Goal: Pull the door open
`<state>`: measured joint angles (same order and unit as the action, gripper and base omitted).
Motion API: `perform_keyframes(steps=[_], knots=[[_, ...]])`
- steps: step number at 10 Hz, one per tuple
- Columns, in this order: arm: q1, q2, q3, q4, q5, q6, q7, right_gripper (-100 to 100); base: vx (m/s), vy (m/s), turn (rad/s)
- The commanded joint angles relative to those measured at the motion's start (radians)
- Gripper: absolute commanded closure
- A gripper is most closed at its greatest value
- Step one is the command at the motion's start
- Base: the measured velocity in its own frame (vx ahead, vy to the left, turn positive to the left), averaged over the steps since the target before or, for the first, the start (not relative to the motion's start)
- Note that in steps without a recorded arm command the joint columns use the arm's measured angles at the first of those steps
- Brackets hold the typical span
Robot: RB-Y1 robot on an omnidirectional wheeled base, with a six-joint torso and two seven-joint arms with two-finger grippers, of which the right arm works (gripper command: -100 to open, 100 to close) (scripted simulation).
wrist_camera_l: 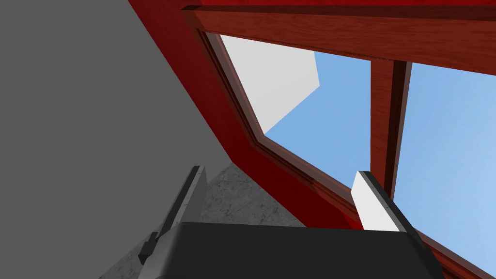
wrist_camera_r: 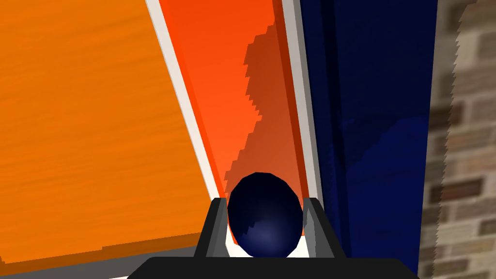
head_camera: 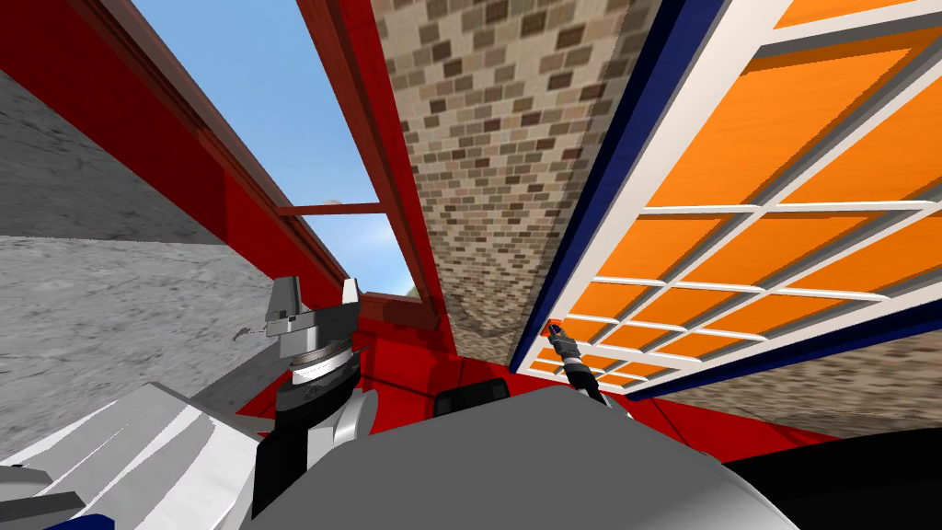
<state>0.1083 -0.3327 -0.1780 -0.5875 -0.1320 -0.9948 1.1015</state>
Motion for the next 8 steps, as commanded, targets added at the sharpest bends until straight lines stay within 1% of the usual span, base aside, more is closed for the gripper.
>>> perform_keyframes(steps=[1,2,3,6,7,8], knots=[[0.0,0.001,0.002,-0.001,-0.006,0.002,-0.049,100,-0.024,-0.013,0.026],[-0.002,0.002,0.004,-0.001,-0.01,0.004,-0.076,100,-0.032,-0.011,0.03],[-0.002,0.002,0.004,-0.001,-0.01,0.004,-0.082,100,-0.023,-0.008,0.012],[-0.006,0.004,0.011,-0.002,-0.022,0.007,-0.17,100,-0.032,-0.011,0.027],[-0.006,0.004,0.011,-0.002,-0.022,0.007,-0.18,100,-0.023,-0.01,0.013],[-0.008,0.005,0.013,-0.003,-0.027,0.008,-0.216,100,-0.024,-0.006,0.021]])
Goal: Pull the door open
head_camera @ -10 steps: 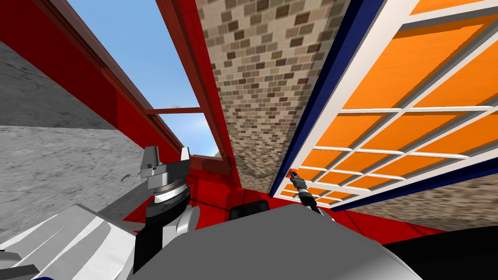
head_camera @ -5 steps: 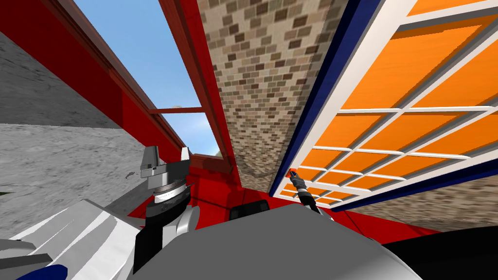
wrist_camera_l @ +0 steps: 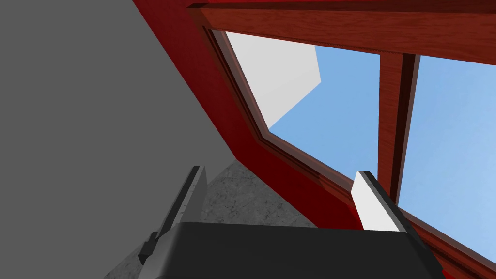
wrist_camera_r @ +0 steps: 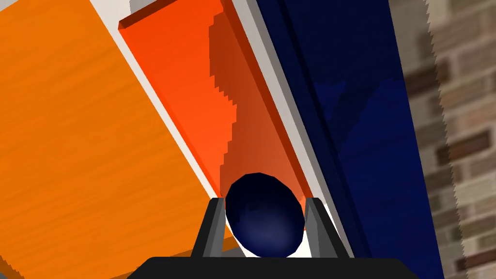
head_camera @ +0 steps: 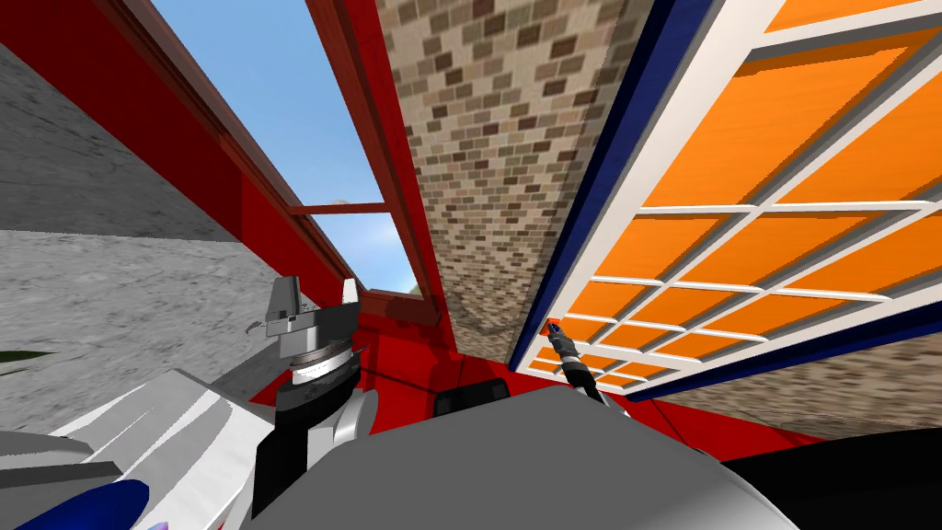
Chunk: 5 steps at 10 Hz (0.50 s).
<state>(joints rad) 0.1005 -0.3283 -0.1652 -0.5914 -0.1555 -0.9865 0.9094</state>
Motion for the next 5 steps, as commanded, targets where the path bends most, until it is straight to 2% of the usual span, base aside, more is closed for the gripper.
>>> perform_keyframes(steps=[1,5], knots=[[-0.002,0.001,0.003,0.001,-0.008,0.002,-0.05,100,-0.037,-0.011,0.034],[-0.006,0.002,0.008,0.0,-0.018,0.005,-0.138,100,-0.03,-0.014,0.025]])
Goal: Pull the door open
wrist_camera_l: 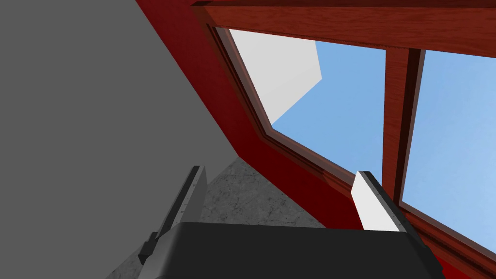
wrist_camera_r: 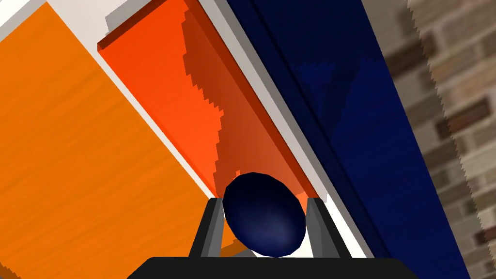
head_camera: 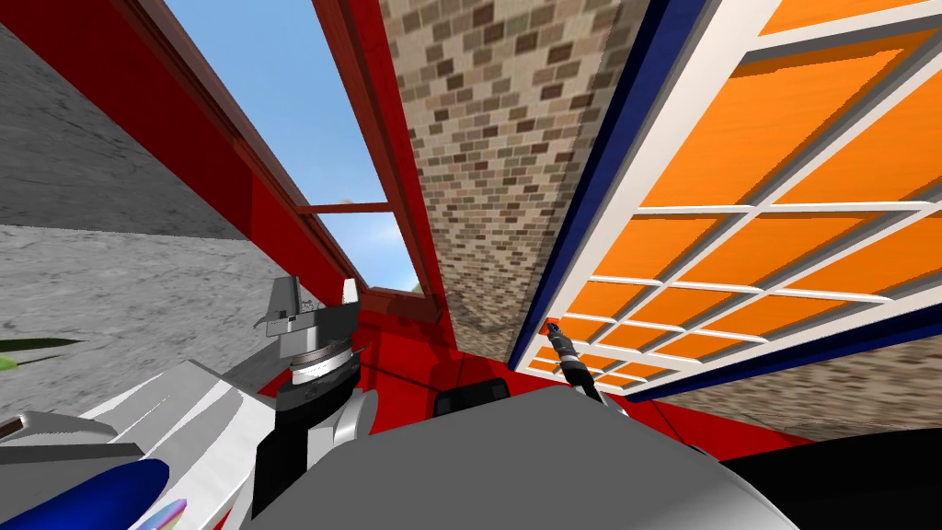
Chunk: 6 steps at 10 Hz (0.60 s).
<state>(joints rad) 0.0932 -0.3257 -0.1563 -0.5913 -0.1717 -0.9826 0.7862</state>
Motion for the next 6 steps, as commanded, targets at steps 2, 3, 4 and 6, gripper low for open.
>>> perform_keyframes(steps=[2,3,4,6], knots=[[-0.002,0.001,0.004,-0.001,-0.013,0.004,-0.076,100,-0.037,-0.01,0.029],[-0.002,0.001,0.004,-0.001,-0.013,0.004,-0.092,100,-0.033,-0.011,0.018],[-0.004,0.002,0.007,-0.001,-0.019,0.005,-0.126,100,-0.028,-0.01,0.026],[-0.007,0.003,0.01,-0.001,-0.024,0.007,-0.171,100,-0.028,-0.007,0.021]])
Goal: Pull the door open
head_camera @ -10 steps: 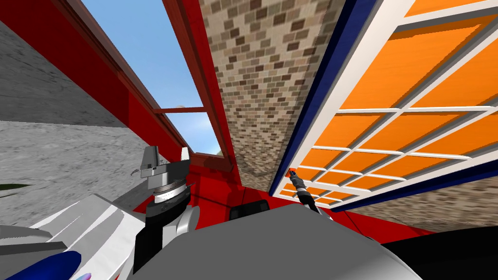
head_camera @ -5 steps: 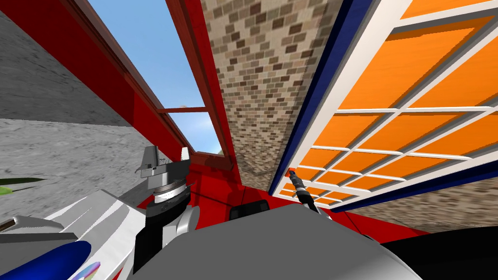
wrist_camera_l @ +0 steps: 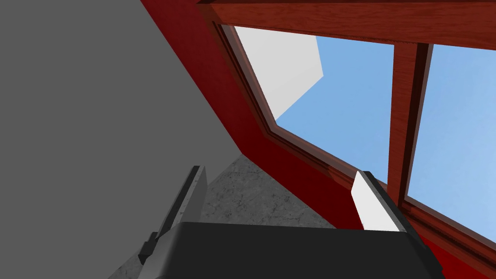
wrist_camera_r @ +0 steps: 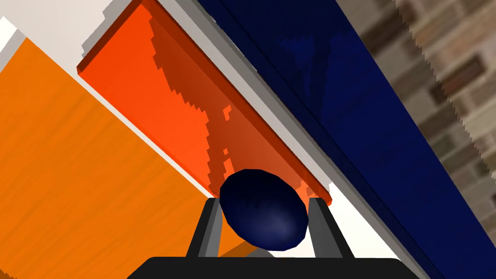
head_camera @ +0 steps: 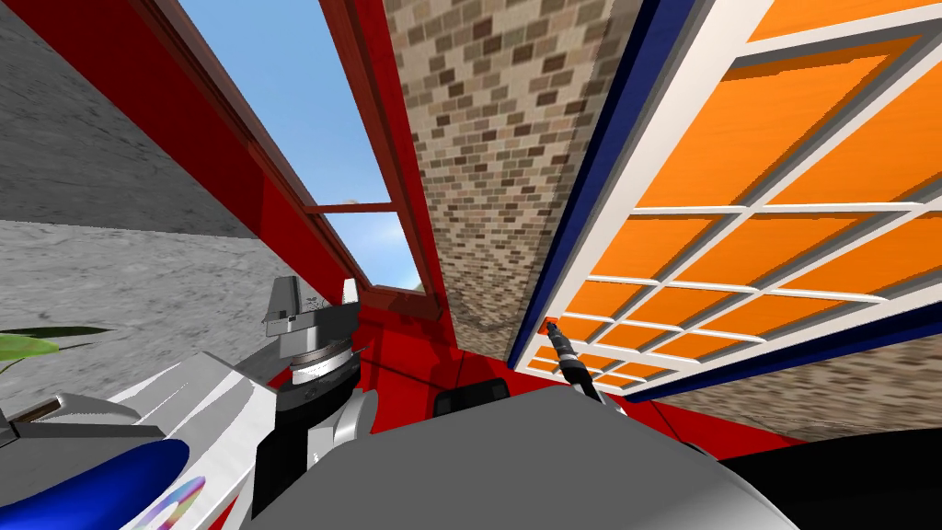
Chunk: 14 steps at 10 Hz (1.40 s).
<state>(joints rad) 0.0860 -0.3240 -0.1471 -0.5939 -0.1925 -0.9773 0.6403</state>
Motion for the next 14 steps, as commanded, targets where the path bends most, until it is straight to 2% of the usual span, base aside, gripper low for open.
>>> perform_keyframes(steps=[1,4,5,6,10,11,12,13,14], knots=[[-0.002,0.002,0.004,0.001,-0.01,0.003,-0.05,100,-0.048,-0.015,0.041],[-0.004,0.003,0.007,0.001,-0.015,0.005,-0.108,100,-0.033,-0.013,0.021],[-0.006,0.004,0.01,0.0,-0.022,0.007,-0.146,100,-0.032,-0.009,0.023],[-0.006,0.004,0.01,0.0,-0.022,0.007,-0.149,100,-0.026,-0.01,0.017],[-0.013,0.007,0.02,-0.001,-0.041,0.013,-0.265,100,-0.041,-0.015,0.033],[-0.013,0.007,0.02,-0.001,-0.041,0.013,-0.273,100,-0.029,-0.011,0.014],[-0.016,0.008,0.024,-0.002,-0.047,0.014,-0.311,100,-0.031,-0.011,0.031],[-0.016,0.008,0.024,-0.002,-0.047,0.014,-0.314,100,-0.025,-0.01,0.016],[-0.018,0.009,0.027,-0.002,-0.054,0.016,-0.354,100,-0.031,-0.007,0.022]])
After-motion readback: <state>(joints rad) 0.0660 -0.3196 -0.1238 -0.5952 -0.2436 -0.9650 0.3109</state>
